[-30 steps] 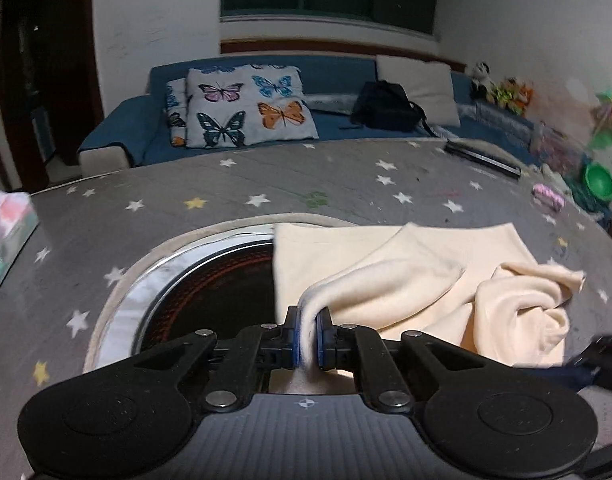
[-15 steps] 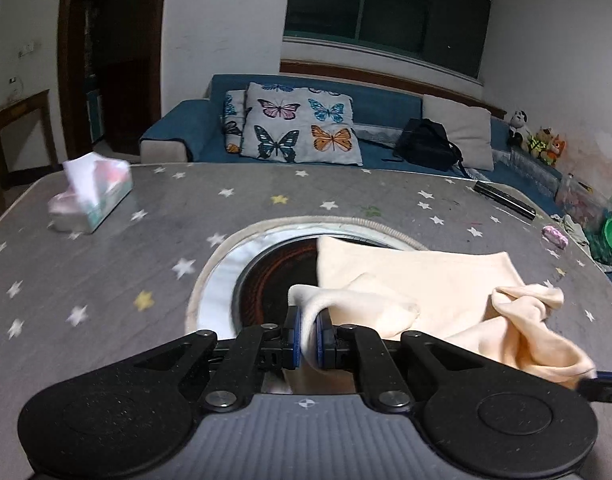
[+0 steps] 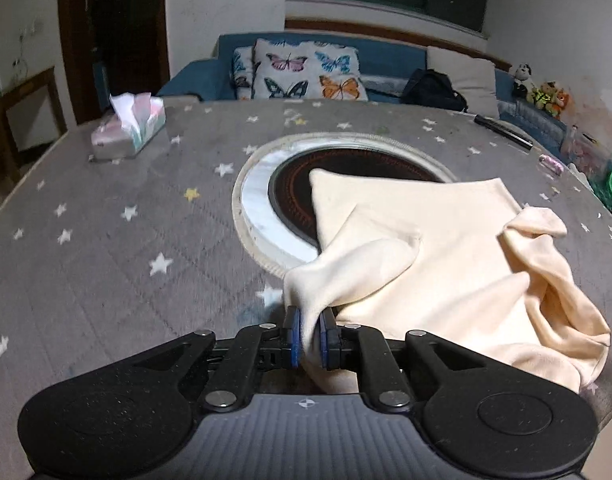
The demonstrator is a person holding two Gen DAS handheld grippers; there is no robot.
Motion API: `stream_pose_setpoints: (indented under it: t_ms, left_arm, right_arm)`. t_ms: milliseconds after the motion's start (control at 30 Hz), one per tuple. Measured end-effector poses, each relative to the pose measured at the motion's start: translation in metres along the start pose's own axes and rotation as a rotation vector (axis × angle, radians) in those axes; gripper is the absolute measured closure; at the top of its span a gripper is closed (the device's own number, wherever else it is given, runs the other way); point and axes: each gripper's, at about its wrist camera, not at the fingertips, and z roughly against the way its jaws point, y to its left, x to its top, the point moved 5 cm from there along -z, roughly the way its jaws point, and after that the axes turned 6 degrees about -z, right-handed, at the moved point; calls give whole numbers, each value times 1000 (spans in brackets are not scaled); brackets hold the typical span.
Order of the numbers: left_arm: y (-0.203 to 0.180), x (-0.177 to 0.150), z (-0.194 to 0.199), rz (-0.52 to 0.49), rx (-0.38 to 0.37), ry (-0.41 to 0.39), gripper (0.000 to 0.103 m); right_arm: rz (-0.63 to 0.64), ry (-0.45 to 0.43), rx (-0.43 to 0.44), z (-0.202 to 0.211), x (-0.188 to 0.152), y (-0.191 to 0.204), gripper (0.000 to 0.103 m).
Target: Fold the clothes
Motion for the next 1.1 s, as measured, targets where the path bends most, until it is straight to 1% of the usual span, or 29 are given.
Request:
stream_pose_setpoints:
  t_ms: [33,100,133,200,267,367,433,567,633,700,733,767,800,833,933,1000,1033,1067,1100]
  left_arm:
    - [-2,3,0,-10,0,-12,86]
    - [-7,10,1,-32,4,-35,69]
    - [-10,12,1,-45,5,-46,66]
    - [-15,18,-2,-76,2,-61,65]
    - [-21,23,-8,-105,-7,-61,65]
    - [-27,27,-21,-148,-15,-49,61]
    - [-32,29,-31,-185,-29,-42,57]
    - [-39,28,-53,-239,-36,-5,55]
    - [-39,27,-64,-247,-33,16,57]
    - [-39,26,-71,-258,-47,24,59]
    - [-39,25,-72,-258,-50,22,66]
    - [-38,25,-73,-256,-53,20,73]
    - [-38,26,-72,-251,-56,15,87]
    - [-37,26,-70,-243,-54,9,93]
    - [-31,29,-62,-204,-43,-28,96]
    - [-22,31,-48,-157,-24,-71,97]
    - [-15,32,-41,-128,-8,-91,97]
    - [-7,32,-33,-99,10,-106,97]
    - [2,30,-27,-70,32,-114,97]
  right_arm:
    - [7,-19,-21,-3,8,-3,79]
    - [18,-46,-57,-17,25,-9,78]
    - [22,-58,-74,-25,33,-12,78]
    - [43,-69,-117,-44,48,-18,76]
    - [68,-74,-165,-66,61,-25,75]
    - [122,-59,-227,-94,73,-33,67]
    - [150,-32,-253,-107,74,-38,67]
    - [189,24,-281,-124,70,-47,69]
    - [191,25,-285,-123,67,-50,70]
    - [185,24,-273,-120,66,-51,70]
    - [181,25,-263,-118,65,-51,70]
    - [181,23,-259,-117,65,-50,64]
    - [185,17,-263,-115,65,-49,57]
    - [189,12,-266,-114,65,-49,58]
    - [181,0,-272,-111,64,-51,64]
    - [160,-6,-274,-110,64,-55,77]
    - [149,-9,-275,-109,64,-58,82]
    - [138,-12,-276,-109,63,-60,92]
    - [132,-24,-283,-105,64,-62,97]
